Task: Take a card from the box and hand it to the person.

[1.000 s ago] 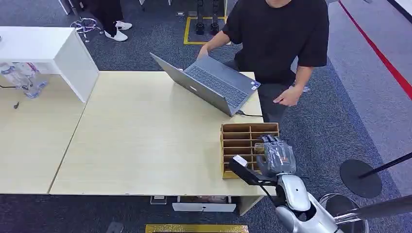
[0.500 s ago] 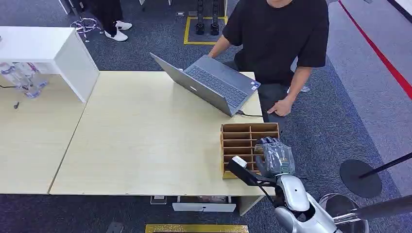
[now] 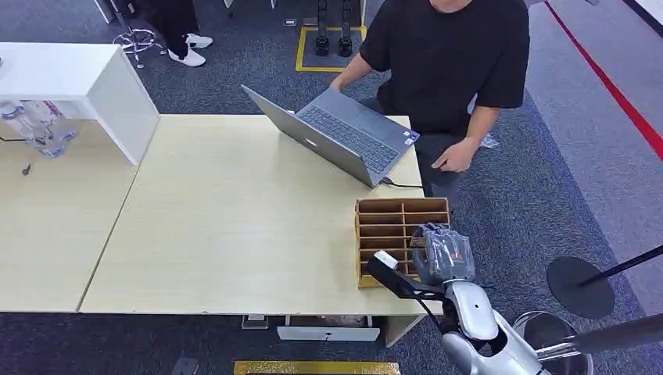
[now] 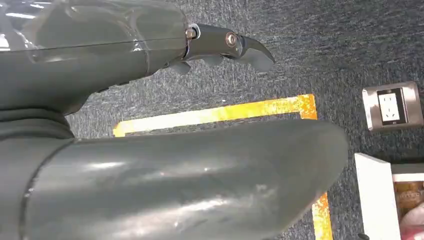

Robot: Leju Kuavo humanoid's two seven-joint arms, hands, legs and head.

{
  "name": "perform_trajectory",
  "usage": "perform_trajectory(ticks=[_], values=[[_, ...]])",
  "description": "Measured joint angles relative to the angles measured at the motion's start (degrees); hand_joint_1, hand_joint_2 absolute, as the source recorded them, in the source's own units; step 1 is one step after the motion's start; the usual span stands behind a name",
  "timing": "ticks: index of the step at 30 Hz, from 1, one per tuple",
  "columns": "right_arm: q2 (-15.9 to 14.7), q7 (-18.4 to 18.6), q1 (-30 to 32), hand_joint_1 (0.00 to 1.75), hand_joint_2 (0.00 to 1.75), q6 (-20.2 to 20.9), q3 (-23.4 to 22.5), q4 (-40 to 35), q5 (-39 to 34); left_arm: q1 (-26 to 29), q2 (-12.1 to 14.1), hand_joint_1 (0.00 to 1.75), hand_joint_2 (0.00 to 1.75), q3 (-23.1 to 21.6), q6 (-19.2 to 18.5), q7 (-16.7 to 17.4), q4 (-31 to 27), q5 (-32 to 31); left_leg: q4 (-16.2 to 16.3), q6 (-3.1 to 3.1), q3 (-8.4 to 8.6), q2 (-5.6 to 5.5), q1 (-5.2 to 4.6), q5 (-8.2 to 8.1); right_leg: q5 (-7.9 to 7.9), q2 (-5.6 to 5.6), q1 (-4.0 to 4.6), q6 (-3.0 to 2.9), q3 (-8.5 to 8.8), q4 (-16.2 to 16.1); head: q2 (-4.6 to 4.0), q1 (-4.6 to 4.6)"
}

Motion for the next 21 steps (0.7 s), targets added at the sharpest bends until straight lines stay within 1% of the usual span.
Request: perform_trajectory(ticks=[2, 4, 7, 11, 12, 13, 15, 18, 21], values=[[0.0, -0.1, 0.0, 0.99, 1.75, -0.1, 0.0, 0.0, -0.3, 0.0, 0.0, 0.00, 0.00, 0.0, 0.0, 0.0, 0.0, 0.0, 0.0, 0.00, 0.00, 0.00, 0.00, 0.00, 0.00, 0.00, 0.00, 0.00, 0.00, 0.0, 0.00, 0.00], [0.0, -0.1, -0.1, 1.05, 1.75, -0.1, 0.0, 0.0, -0.4, 0.0, 0.0, 0.00, 0.00, 0.0, 0.0, 0.0, 0.0, 0.0, 0.0, 0.00, 0.00, 0.00, 0.00, 0.00, 0.00, 0.00, 0.00, 0.00, 0.00, 0.0, 0.00, 0.02], [0.0, -0.1, -0.1, 1.06, 1.75, -0.1, 0.0, 0.0, -0.4, 0.0, 0.0, 0.00, 0.00, 0.0, 0.0, 0.0, 0.0, 0.0, 0.0, 0.00, 0.00, 0.00, 0.00, 0.00, 0.00, 0.00, 0.00, 0.00, 0.00, 0.0, 0.00, 0.00], [0.0, -0.3, -0.2, 1.05, 1.75, -0.1, 0.0, 0.0, -0.4, 0.0, 0.0, 0.00, 0.00, 0.0, 0.0, 0.0, 0.0, 0.0, 0.0, 0.00, 0.00, 0.00, 0.00, 0.00, 0.00, 0.00, 0.00, 0.00, 0.00, 0.0, 0.00, 0.00], [0.0, -0.3, -0.2, 1.13, 1.75, -0.1, 0.0, 0.0, -0.4, 0.0, 0.0, 0.00, 0.00, 0.0, 0.0, 0.0, 0.0, 0.0, 0.0, 0.00, 0.00, 0.00, 0.00, 0.00, 0.00, 0.00, 0.00, 0.00, 0.00, 0.0, 0.00, 0.00], [0.0, -0.3, -0.2, 1.36, 1.75, -0.2, 0.0, 0.0, -0.4, 0.0, 0.0, 0.00, 0.00, 0.0, 0.0, 0.0, 0.0, 0.0, 0.0, 0.00, 0.00, 0.00, 0.00, 0.00, 0.00, 0.00, 0.00, 0.00, 0.00, 0.0, 0.00, 0.00], [0.1, -0.3, -0.2, 1.40, 1.75, -0.4, 0.0, 0.0, -0.7, 0.0, 0.0, 0.00, 0.00, 0.0, 0.0, 0.0, 0.0, 0.0, 0.0, 0.00, 0.00, 0.00, 0.00, 0.00, 0.00, 0.00, 0.00, 0.00, 0.00, 0.0, 0.00, 0.00], [0.1, -0.3, -0.3, 1.31, 1.75, -0.9, 0.0, 0.0, -1.1, 0.0, 0.0, 0.00, 0.00, 0.0, 0.1, 0.0, 0.0, 0.0, 0.0, 0.00, 0.00, 0.00, 0.00, 0.00, 0.00, 0.00, 0.00, 0.00, 0.00, 0.0, 0.00, 0.00], [0.1, -0.4, -0.6, 1.31, 1.75, -0.9, 0.0, 0.0, -1.0, 0.0, 0.0, 0.00, 0.00, 0.0, 0.2, 0.0, 0.0, 0.0, 0.0, 0.00, 0.00, 0.00, 0.00, 0.00, 0.00, 0.00, 0.00, 0.00, 0.00, 0.0, 0.00, 0.00]])
